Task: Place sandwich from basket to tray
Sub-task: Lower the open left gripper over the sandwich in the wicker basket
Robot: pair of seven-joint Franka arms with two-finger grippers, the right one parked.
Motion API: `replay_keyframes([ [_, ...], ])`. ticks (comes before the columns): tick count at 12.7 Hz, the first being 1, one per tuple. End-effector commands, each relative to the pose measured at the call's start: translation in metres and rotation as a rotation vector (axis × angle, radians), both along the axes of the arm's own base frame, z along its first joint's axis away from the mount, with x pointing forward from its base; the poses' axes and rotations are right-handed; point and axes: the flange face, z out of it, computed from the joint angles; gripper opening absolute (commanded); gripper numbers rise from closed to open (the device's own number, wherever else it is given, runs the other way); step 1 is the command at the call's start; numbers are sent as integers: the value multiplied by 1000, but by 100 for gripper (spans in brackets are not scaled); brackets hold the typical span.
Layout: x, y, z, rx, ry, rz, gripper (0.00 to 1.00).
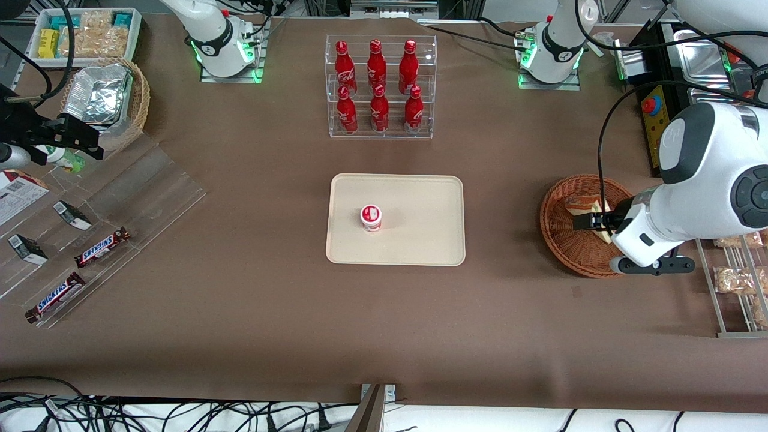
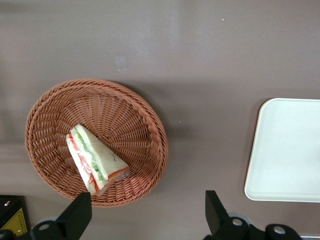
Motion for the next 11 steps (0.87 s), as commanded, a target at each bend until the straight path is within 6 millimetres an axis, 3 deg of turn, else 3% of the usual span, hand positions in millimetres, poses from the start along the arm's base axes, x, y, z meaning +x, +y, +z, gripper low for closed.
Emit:
replay_keyframes([
  [1, -1, 4, 8, -1, -1, -4, 100],
  [6, -2, 1, 8, 17, 0, -4, 100],
  [10, -5, 13, 11, 32, 22, 16, 100],
  [11, -5, 25, 12, 36, 22, 50, 100],
])
